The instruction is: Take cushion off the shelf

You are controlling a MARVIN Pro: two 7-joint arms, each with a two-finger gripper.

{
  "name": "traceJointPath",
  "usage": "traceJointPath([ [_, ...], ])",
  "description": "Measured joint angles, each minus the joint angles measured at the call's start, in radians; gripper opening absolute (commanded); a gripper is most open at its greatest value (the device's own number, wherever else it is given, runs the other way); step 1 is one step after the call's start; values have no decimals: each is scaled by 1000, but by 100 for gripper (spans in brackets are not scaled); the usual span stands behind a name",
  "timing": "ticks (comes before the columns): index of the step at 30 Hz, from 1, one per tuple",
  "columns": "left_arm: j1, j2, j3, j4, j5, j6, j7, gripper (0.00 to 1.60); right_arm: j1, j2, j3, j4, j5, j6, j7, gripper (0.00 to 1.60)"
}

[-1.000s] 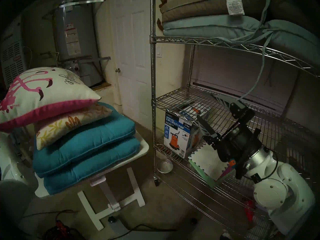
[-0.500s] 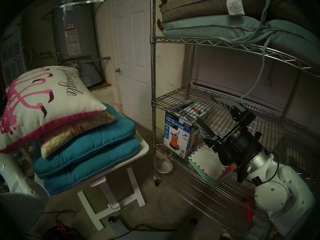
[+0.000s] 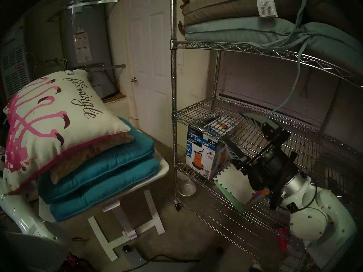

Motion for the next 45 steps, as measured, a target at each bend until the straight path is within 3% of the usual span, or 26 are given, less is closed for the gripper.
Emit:
traceJointPath([
  [7,43,-78,-9,-98,-30,15,1,160,-7,-7,5,0,-5,-11,-2,160],
  [19,93,-208,-17,-256,-56,119,-53,160,-8,-15,8,0,-19,-28,-4,160],
  [45,119,-275,-15,-341,-76,214,-121,160,5,-25,-13,0,-38,-32,-2,160],
])
